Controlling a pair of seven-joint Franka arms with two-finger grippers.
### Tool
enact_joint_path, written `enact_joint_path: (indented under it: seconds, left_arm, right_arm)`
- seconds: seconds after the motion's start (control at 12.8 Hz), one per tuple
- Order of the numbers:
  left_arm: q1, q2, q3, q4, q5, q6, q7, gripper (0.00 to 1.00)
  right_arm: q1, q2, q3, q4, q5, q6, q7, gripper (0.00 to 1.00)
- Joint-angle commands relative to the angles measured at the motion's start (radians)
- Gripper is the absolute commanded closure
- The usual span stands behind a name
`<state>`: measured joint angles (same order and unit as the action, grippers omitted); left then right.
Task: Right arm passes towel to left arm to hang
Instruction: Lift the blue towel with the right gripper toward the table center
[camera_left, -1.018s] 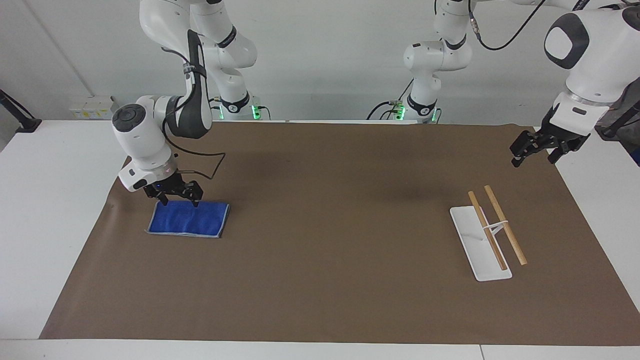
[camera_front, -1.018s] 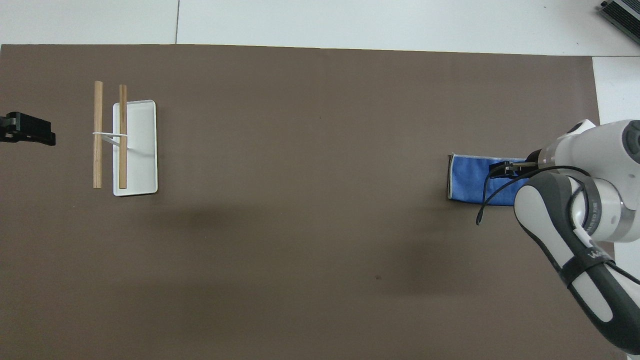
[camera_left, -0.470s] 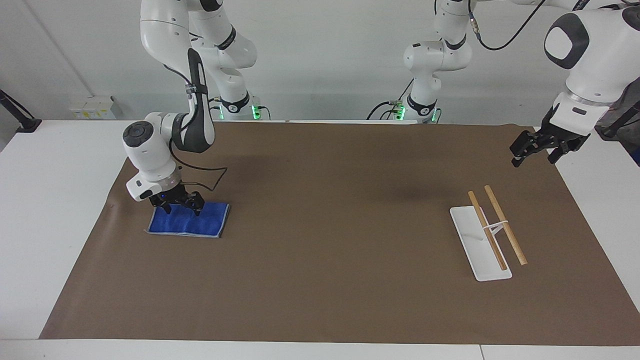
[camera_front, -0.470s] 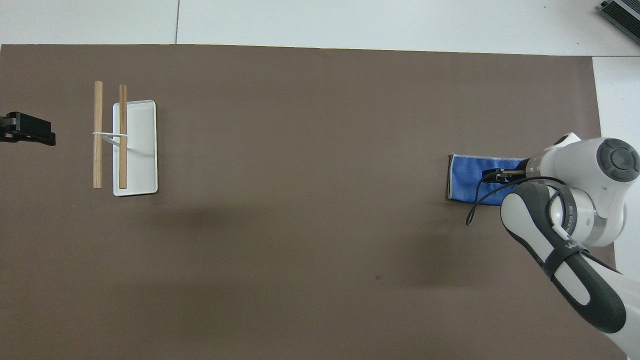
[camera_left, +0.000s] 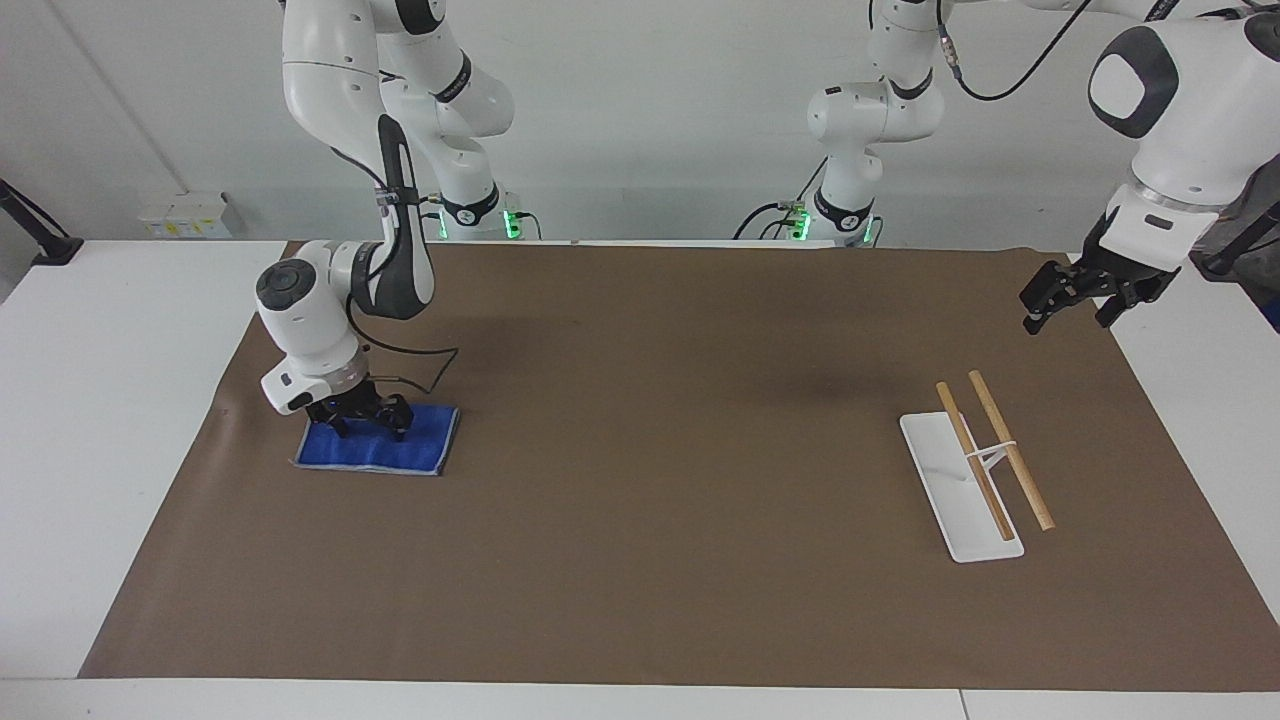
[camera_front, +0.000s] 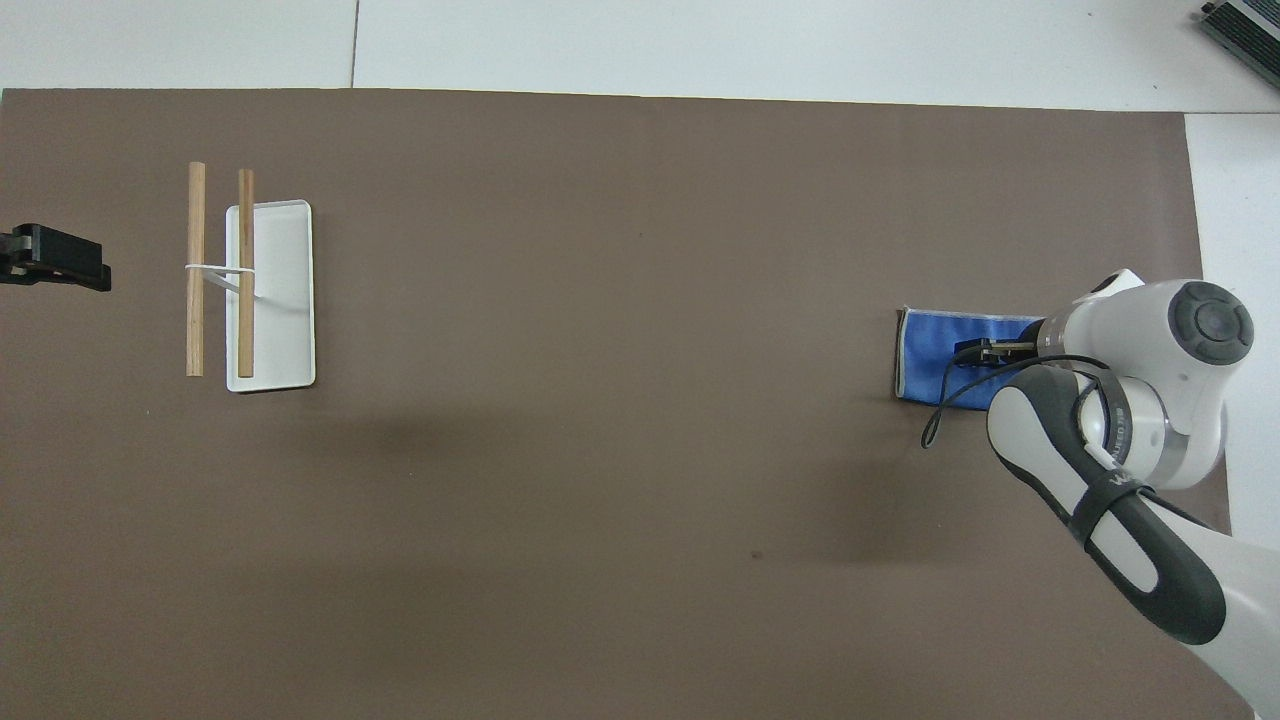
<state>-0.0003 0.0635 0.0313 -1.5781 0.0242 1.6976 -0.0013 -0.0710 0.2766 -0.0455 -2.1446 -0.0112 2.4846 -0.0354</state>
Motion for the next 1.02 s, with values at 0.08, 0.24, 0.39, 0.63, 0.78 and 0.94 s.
enact_joint_path:
  seconds: [0.08,0.24,0.39,0.63,0.78,0.94]
  left_arm:
    - [0.005,-0.014,-0.002,-0.011,-0.006,-0.009,0.000,0.00]
    - [0.005,-0.014,-0.002,-0.011,-0.006,-0.009,0.000,0.00]
    - [0.005,-0.016,-0.002,-0.011,-0.006,-0.009,0.000,0.00]
    - [0.005,-0.014,-0.002,-0.011,-0.006,-0.009,0.000,0.00]
    - [0.005,-0.014,-0.002,-0.011,-0.006,-0.009,0.000,0.00]
    - [0.005,-0.014,-0.002,-0.011,-0.006,-0.009,0.000,0.00]
  right_arm:
    - [-0.001,0.003,0.004,-0.005,0.020,0.017,-0.034,0.19]
    - [0.003,0.003,0.004,-0.003,0.020,0.014,-0.032,1.00]
    - [0.003,0.001,0.004,-0.001,0.020,0.014,-0.031,1.00]
    - [0.005,-0.002,0.007,0.000,0.020,0.011,-0.029,1.00]
    - [0.013,-0.022,0.018,0.006,0.020,-0.019,-0.029,1.00]
    - [0.026,-0.046,0.021,0.014,0.022,-0.050,-0.023,1.00]
